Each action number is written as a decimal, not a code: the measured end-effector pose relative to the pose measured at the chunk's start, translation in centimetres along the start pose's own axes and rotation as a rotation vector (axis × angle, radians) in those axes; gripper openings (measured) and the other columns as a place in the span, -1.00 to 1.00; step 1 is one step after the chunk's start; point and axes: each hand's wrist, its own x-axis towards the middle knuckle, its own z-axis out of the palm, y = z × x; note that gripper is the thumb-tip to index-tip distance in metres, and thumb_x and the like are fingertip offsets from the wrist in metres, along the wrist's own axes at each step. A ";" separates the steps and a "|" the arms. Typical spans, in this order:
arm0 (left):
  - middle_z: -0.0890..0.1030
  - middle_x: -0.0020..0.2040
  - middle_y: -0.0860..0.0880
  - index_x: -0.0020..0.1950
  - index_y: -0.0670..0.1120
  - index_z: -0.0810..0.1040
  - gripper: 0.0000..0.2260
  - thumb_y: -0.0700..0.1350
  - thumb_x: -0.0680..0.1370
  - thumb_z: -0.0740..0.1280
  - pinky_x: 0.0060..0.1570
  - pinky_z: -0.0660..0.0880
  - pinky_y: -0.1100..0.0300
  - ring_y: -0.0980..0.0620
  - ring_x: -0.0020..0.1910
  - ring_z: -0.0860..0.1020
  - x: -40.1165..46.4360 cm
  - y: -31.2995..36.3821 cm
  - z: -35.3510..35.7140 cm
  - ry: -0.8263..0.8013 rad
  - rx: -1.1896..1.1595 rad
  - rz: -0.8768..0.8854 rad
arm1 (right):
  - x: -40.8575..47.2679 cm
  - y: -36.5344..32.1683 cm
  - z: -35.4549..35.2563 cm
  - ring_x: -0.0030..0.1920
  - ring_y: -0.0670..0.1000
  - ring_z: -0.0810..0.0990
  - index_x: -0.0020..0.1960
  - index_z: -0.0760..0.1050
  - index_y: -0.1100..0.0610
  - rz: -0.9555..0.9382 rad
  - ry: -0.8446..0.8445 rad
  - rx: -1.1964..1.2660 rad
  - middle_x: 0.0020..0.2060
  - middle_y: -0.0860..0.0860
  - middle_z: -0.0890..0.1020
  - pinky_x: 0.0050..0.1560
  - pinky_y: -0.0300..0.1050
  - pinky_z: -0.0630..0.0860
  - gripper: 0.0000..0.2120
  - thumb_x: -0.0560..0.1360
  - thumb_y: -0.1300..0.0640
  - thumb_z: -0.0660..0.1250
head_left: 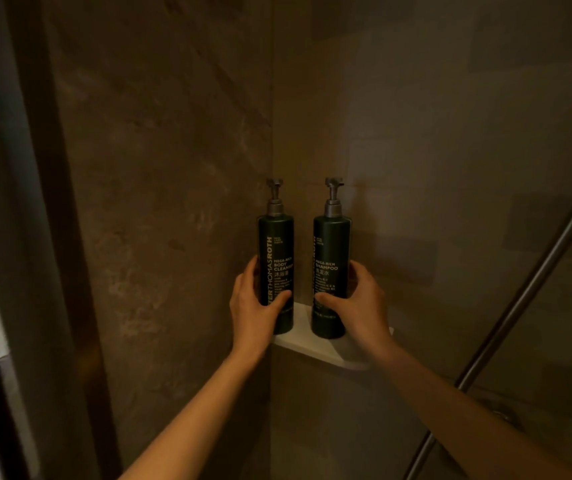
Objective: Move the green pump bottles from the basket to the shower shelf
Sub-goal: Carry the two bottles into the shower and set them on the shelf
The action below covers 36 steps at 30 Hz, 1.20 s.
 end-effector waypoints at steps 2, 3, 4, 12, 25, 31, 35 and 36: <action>0.40 0.33 0.00 0.46 0.02 0.24 -0.31 -0.10 0.40 0.47 0.23 0.35 0.17 0.10 0.27 0.38 0.2 -0.1 0.1 0.003 0.021 0.004 | 0.2 0.0 0.2 0.17 -0.05 0.52 0.35 0.36 0.02 0.006 -0.001 -0.005 0.21 -0.02 0.55 0.11 -0.13 0.45 -0.30 0.28 0.11 0.56; 0.40 0.33 -0.01 0.46 0.02 0.24 -0.31 -0.11 0.40 0.47 0.22 0.34 0.19 0.10 0.27 0.39 0.3 -0.1 0.1 0.003 0.031 0.004 | 0.2 0.0 0.3 0.17 -0.04 0.53 0.35 0.36 0.01 0.013 -0.004 -0.004 0.21 -0.02 0.55 0.11 -0.12 0.46 -0.30 0.28 0.10 0.56; 0.40 0.33 -0.01 0.46 0.01 0.24 -0.31 -0.10 0.40 0.47 0.21 0.33 0.20 0.11 0.27 0.38 0.4 -0.2 0.2 0.001 0.036 0.000 | 0.3 0.1 0.4 0.18 -0.04 0.53 0.35 0.36 0.01 0.023 -0.009 -0.005 0.22 -0.02 0.55 0.12 -0.11 0.47 -0.31 0.29 0.09 0.55; 0.32 0.42 -0.03 0.50 -0.01 0.16 -0.33 0.01 0.46 0.39 0.21 0.26 0.23 0.13 0.31 0.31 -0.5 1.1 -0.9 -0.056 0.151 -0.056 | -0.3 -1.2 -1.1 0.26 0.05 0.50 0.38 0.32 0.07 0.108 -0.103 0.053 0.28 0.04 0.51 0.25 0.06 0.46 -0.36 0.38 0.04 0.48; 0.48 0.28 -0.11 0.37 -0.11 0.40 -0.57 -0.02 0.52 0.28 0.21 0.40 0.03 -0.11 0.27 0.42 -22.4 0.1 -6.2 -0.078 0.831 -0.062 | -17.9 5.4 -3.5 0.33 0.08 0.42 0.30 0.45 0.19 -0.231 -0.329 -0.149 0.27 0.11 0.51 0.34 -0.15 0.29 -0.63 0.52 0.12 0.31; 0.47 0.31 -0.16 0.38 -0.14 0.38 -0.55 -0.01 0.52 0.26 0.24 0.34 -0.02 -0.17 0.26 0.42 -35.4 -2.1 -9.9 -0.177 1.094 -0.369 | -27.8 10.5 -1.1 0.43 0.14 0.29 0.38 0.37 0.24 -0.248 -0.755 -0.295 0.36 0.17 0.43 0.45 -0.07 0.15 -0.57 0.57 0.07 0.22; 0.44 0.34 -0.14 0.41 -0.11 0.34 -0.55 0.01 0.55 0.21 0.29 0.30 0.00 -0.14 0.32 0.38 -42.8 -2.6 -13.6 -0.182 1.185 -0.637 | -33.5 11.4 1.5 0.46 0.12 0.24 0.41 0.34 0.20 -0.331 -1.000 -0.350 0.39 0.14 0.41 0.46 -0.07 0.11 -0.54 0.59 0.01 0.18; 0.45 0.34 -0.14 0.40 -0.11 0.34 -0.55 0.01 0.55 0.21 0.29 0.29 0.00 -0.14 0.32 0.38 -44.4 -2.6 -14.7 -0.169 1.203 -0.688 | -34.8 11.3 2.3 0.47 0.12 0.23 0.42 0.34 0.19 -0.363 -1.046 -0.359 0.39 0.13 0.41 0.46 -0.06 0.11 -0.54 0.59 -0.01 0.16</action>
